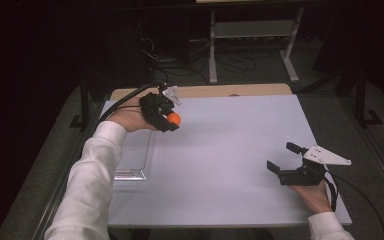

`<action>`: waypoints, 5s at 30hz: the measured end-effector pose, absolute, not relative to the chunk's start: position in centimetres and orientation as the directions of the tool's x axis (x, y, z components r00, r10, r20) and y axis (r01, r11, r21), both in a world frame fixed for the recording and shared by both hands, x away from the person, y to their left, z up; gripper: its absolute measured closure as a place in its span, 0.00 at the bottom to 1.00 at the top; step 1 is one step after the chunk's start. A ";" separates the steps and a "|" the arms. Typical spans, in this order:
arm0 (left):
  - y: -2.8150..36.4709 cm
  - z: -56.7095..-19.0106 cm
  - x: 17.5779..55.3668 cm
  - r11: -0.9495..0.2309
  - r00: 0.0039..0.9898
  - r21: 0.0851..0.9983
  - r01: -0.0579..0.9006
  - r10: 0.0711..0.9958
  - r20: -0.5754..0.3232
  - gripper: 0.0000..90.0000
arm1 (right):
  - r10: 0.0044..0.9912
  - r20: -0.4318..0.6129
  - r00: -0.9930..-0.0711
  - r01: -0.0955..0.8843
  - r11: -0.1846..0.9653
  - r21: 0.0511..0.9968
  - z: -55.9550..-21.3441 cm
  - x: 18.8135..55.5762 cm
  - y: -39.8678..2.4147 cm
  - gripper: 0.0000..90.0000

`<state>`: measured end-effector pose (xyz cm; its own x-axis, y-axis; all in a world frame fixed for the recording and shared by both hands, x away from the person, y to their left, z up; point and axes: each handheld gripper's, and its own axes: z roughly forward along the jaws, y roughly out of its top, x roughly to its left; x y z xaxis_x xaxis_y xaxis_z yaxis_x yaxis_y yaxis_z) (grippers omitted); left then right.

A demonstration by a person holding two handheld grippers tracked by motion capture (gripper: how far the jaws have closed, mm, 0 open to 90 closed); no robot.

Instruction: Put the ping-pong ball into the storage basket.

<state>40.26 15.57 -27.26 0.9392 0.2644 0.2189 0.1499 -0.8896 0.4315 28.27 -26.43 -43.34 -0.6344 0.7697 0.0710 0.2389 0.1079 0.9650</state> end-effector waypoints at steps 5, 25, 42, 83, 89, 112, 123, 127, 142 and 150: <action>16.9 -27.1 40.0 -0.891 0.934 0.421 0.169 0.282 0.221 0.56 | 0.771 0.072 -0.633 0.241 0.108 0.965 -43.3 28.3 -26.4 0.00; 19.4 -27.0 39.2 -0.908 0.922 0.349 0.231 0.319 0.218 0.56 | 0.773 0.071 -0.631 0.245 0.112 0.963 -43.4 28.2 -26.4 0.00; 20.5 -27.0 38.5 -0.912 0.914 0.309 0.271 0.345 0.215 0.56 | 0.774 0.078 -0.629 0.243 0.100 0.965 -43.3 28.2 -26.5 0.00; 22.9 -30.2 37.1 -0.933 0.927 0.197 0.301 0.335 0.169 0.56 | 0.775 0.077 -0.627 0.244 0.101 0.964 -43.3 28.1 -26.5 0.00; 23.0 -30.9 37.0 -0.933 0.929 0.199 0.299 0.332 0.162 0.56 | 0.776 0.076 -0.627 0.245 0.103 0.964 -43.3 28.1 -26.5 0.00; 23.8 -33.5 37.1 -0.926 0.930 0.199 0.321 0.348 0.120 0.56 | 0.776 0.074 -0.627 0.245 0.106 0.964 -43.4 28.1 -26.5 0.00; 24.0 -35.0 37.1 -0.923 0.932 0.203 0.326 0.350 0.096 0.56 | 0.775 0.076 -0.627 0.248 0.106 0.963 -43.4 28.1 -26.6 0.00; 24.3 -35.6 37.0 -0.922 0.932 0.208 0.327 0.351 0.086 0.56 | 0.776 0.074 -0.627 0.248 0.109 0.963 -43.4 28.1 -26.6 0.00; 24.6 -37.2 37.1 -0.915 0.931 0.219 0.339 0.360 0.060 0.56 | 0.775 0.072 -0.628 0.249 0.112 0.962 -43.4 28.1 -26.5 0.00; 24.4 -37.6 37.3 -0.917 0.932 0.209 0.339 0.358 0.059 0.56 | 0.775 0.073 -0.627 0.249 0.111 0.962 -43.4 28.1 -26.6 0.00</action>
